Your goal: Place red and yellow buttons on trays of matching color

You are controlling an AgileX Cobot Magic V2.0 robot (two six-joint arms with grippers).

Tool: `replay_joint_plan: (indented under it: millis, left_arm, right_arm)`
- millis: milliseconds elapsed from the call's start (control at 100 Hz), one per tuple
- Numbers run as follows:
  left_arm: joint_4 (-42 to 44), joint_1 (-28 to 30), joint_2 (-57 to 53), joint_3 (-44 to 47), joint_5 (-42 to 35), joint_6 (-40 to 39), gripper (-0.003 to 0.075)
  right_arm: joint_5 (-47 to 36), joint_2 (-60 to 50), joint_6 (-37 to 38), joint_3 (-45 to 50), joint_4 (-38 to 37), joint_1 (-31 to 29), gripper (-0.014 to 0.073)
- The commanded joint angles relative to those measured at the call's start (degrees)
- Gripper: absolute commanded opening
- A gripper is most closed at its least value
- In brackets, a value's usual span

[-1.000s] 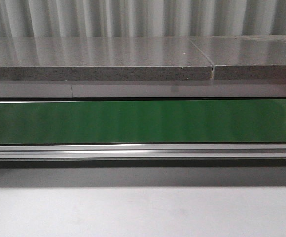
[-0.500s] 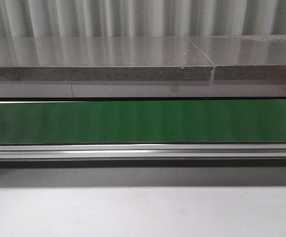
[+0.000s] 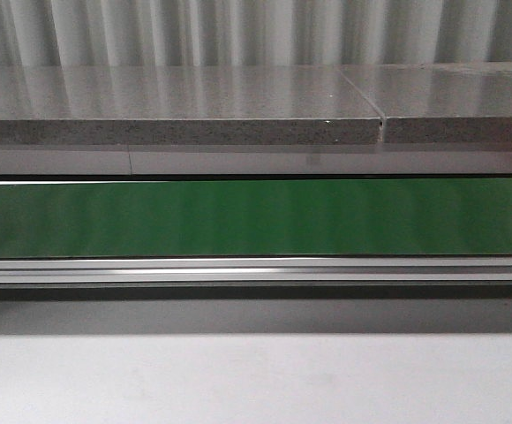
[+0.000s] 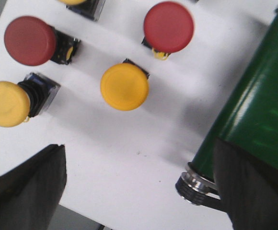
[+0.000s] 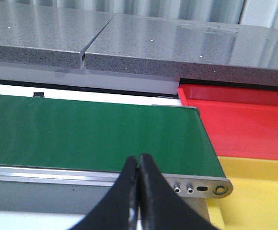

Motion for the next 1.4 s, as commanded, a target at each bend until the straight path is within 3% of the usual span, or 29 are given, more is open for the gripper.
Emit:
replay_joint_plan:
  millis: [0,920,1020,1240,1390]
  left_arm:
    - [0.31,0.28,0.26,-1.66,-0.04,0.08,0.0599]
    - [1.75,0.28,11.84,-1.66,-14.51,0.08,0.0596]
    - [1.75,0.28,11.84,-1.66,-15.11,0.08,0.0531]
    - [1.83,0.28,11.84,-1.66,-15.11,0.08,0.0244]
    - [2.18,0.28,11.84,-1.66,-15.11,0.08,0.0196]
  right_arm:
    - [-4.23,-0.26,-0.46,-0.42,0.02,0.02,-0.0065]
    - [-4.23,-0.26,-0.46,-0.42,0.02,0.02,-0.0065]
    - [-4.23,-0.26,-0.46,-0.42,0.02,0.02,-0.0065]
    - [-4.23,-0.26,-0.46,-0.42,0.02,0.02,-0.0065]
    - [-4.23,-0.26,-0.46,-0.42,0.02,0.02,-0.0065]
